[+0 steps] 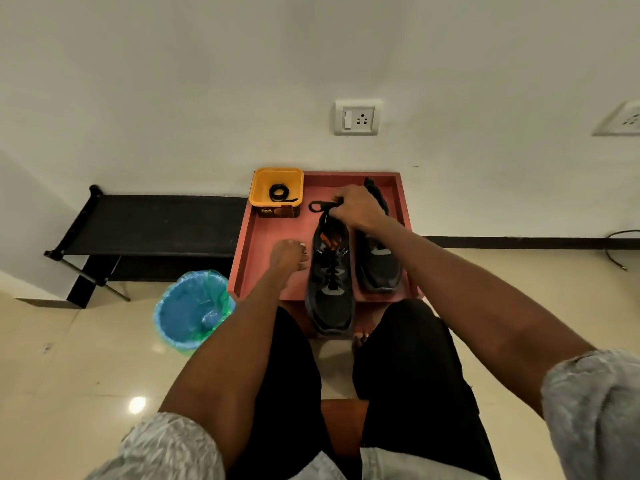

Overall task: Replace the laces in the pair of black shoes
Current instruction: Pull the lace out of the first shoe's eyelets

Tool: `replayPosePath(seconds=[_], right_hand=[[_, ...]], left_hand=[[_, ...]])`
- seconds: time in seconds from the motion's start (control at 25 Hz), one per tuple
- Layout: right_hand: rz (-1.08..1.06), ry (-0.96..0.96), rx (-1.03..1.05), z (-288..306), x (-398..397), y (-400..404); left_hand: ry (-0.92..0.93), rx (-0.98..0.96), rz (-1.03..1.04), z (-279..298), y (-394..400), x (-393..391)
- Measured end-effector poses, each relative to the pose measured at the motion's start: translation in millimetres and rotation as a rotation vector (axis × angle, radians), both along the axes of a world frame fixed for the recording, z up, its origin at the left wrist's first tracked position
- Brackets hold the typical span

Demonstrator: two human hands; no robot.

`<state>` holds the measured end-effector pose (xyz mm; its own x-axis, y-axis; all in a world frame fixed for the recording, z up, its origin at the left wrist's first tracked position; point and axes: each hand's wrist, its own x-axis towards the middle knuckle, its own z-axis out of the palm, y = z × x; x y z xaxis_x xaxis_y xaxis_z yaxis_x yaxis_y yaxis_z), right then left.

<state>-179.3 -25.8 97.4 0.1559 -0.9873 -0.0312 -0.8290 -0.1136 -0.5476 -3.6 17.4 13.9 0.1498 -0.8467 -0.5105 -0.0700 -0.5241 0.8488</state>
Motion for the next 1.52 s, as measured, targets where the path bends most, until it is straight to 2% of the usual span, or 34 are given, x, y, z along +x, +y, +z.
replayPosePath(seconds=[0.12,0.24,0.32,0.36,0.44,0.56,0.68,0.88,1.08,1.16,1.28,1.36,1.4,1.44,1.48,1.52], right_hand=[[-0.013,-0.222,0.122,35.8,-5.7,36.7],[0.269,-0.229,0.486,49.4,-6.0,82.6],[0.496,-0.225,0.797,44.2,-5.6,111.5],[0.528,-0.243,0.879,36.8,-6.4,120.4],[0.384,-0.244,0.822,18.9,-8.4,125.9],[-0.018,-0.155,0.569,-11.2,-14.4,114.2],[-0.260,-0.207,0.465,-43.9,-14.6,99.6],[-0.432,-0.266,0.381,-81.1,1.7,89.2],[-0.386,-0.318,0.409,-98.8,2.5,87.2],[-0.447,-0.400,0.443,-96.0,-0.8,85.7],[-0.553,-0.674,0.480,-87.6,-9.7,78.7],[-0.562,-0.738,0.453,-79.2,-19.1,74.3],[-0.557,-0.710,0.421,-75.8,-24.3,71.0],[-0.542,-0.630,0.389,-71.7,-29.3,69.3],[-0.515,-0.512,0.371,-67.6,-34.5,68.2],[-0.477,-0.375,0.376,-64.7,-38.1,66.4]], left_hand=[[0.127,0.056,0.022,15.5,17.1,5.3],[0.253,0.119,0.028,26.7,36.4,8.4],[0.247,0.141,0.007,28.8,48.4,9.3],[0.213,0.140,-0.002,28.0,53.0,9.8],[0.113,0.135,-0.018,24.5,58.6,12.0],[0.004,0.086,-0.036,22.0,59.1,11.5],[-0.114,0.007,-0.122,17.5,50.0,1.9],[-0.249,0.043,-0.137,-1.3,32.5,-27.6],[-0.343,0.071,-0.180,-22.4,33.0,-42.6],[-0.203,0.073,-0.101,-22.2,33.1,-39.6],[0.221,0.114,0.171,1.2,33.9,-22.4],[0.300,0.089,0.218,15.1,29.2,-0.6],[0.274,0.067,0.213,24.6,25.6,10.0],[0.156,0.041,0.190,35.7,23.1,20.2],[-0.053,0.001,0.136,45.2,20.4,28.6],[-0.338,-0.050,0.052,53.4,17.1,35.8]])
